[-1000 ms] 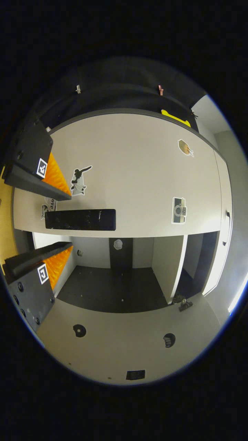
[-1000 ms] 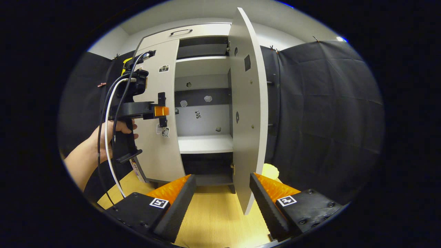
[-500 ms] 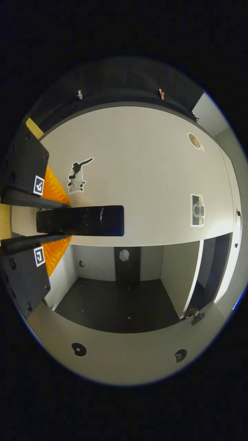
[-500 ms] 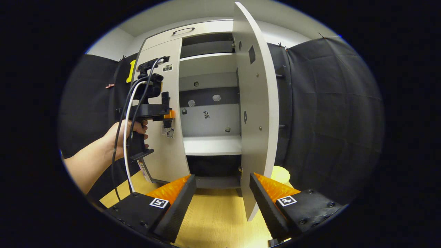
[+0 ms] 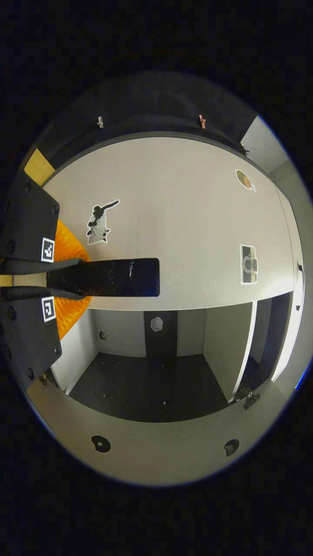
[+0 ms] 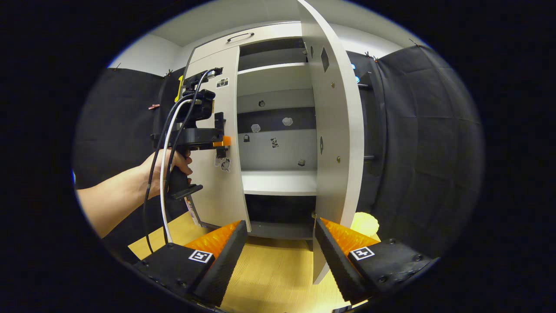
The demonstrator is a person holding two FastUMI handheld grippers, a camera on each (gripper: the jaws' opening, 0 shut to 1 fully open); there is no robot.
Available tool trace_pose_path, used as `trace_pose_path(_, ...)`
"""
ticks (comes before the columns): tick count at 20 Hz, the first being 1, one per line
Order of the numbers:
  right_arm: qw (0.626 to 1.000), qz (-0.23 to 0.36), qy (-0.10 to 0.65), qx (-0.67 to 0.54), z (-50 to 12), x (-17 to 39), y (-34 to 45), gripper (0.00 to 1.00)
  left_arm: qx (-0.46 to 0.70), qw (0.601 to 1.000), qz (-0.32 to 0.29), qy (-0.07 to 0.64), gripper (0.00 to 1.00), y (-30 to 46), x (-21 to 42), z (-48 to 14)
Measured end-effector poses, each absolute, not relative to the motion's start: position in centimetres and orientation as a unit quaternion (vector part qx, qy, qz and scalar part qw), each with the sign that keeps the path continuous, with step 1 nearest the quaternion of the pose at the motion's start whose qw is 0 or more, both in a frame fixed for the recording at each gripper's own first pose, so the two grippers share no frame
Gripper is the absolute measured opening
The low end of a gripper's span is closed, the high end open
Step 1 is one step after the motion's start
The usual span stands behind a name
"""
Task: Open the right door of the double-door shoe cabinet with the right hand, and open the left door with the left hand.
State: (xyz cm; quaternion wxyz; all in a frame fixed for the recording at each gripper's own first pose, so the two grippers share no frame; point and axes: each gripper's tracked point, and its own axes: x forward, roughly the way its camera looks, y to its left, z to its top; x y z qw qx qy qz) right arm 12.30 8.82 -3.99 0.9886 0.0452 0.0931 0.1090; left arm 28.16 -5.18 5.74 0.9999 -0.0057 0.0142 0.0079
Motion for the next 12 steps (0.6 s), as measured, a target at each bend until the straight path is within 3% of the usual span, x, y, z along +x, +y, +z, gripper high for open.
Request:
trace_pose_path(7,0.981,0.141,0.113,0.066,-4.9,11.0,8.8,0.99,-0.002,1.0,0.018,0.02,0.13,-5.1,28.0,5.7)
trace_pose_path(12,0.986,0.115,0.111,0.057,-4.6,11.0,8.9,0.99,0.007,1.0,0.016,0.022,0.13,-4.9,27.4,5.5)
